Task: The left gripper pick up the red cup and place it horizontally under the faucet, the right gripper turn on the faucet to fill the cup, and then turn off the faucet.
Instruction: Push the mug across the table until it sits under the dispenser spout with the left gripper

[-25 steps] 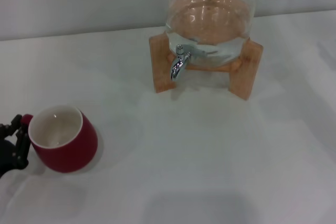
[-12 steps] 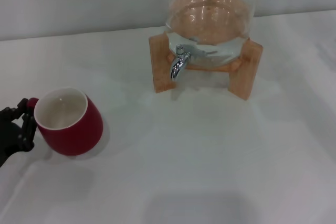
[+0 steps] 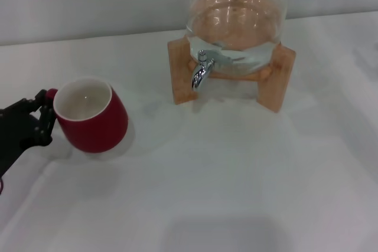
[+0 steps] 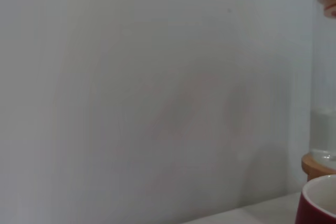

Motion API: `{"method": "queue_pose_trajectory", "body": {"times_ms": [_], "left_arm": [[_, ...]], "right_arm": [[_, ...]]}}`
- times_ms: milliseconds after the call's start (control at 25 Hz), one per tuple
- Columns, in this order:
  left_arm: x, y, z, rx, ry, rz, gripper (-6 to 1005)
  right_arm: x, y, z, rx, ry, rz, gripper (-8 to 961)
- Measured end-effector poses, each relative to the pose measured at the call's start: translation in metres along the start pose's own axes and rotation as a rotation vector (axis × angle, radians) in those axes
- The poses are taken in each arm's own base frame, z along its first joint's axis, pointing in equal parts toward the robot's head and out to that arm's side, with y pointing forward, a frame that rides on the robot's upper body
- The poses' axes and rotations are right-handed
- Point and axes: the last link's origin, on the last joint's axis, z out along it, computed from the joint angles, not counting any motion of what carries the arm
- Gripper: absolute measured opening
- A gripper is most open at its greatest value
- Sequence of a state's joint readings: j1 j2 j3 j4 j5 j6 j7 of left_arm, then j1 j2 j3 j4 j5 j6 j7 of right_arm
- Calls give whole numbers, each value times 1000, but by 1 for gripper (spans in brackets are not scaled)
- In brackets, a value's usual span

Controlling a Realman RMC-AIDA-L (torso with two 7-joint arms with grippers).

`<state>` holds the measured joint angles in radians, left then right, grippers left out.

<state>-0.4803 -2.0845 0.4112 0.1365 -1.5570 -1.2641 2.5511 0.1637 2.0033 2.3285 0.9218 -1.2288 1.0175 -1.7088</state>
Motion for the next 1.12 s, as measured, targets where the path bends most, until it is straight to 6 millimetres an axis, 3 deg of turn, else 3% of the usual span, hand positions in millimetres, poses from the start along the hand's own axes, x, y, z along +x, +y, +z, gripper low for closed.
{"method": "queue_pose_trajectory", "body": {"times_ms": [360, 720, 1120], "left_arm": [[4, 7, 25, -32, -28, -10, 140], [4, 27, 43, -136, -68, 9, 140], [3, 42, 54, -255, -131, 36, 140]], "right_arm": [[-1, 2, 1, -11, -2, 0, 632], [0, 1, -1, -9, -1, 0, 632], [3, 1, -2, -8, 3, 6, 632]]}}
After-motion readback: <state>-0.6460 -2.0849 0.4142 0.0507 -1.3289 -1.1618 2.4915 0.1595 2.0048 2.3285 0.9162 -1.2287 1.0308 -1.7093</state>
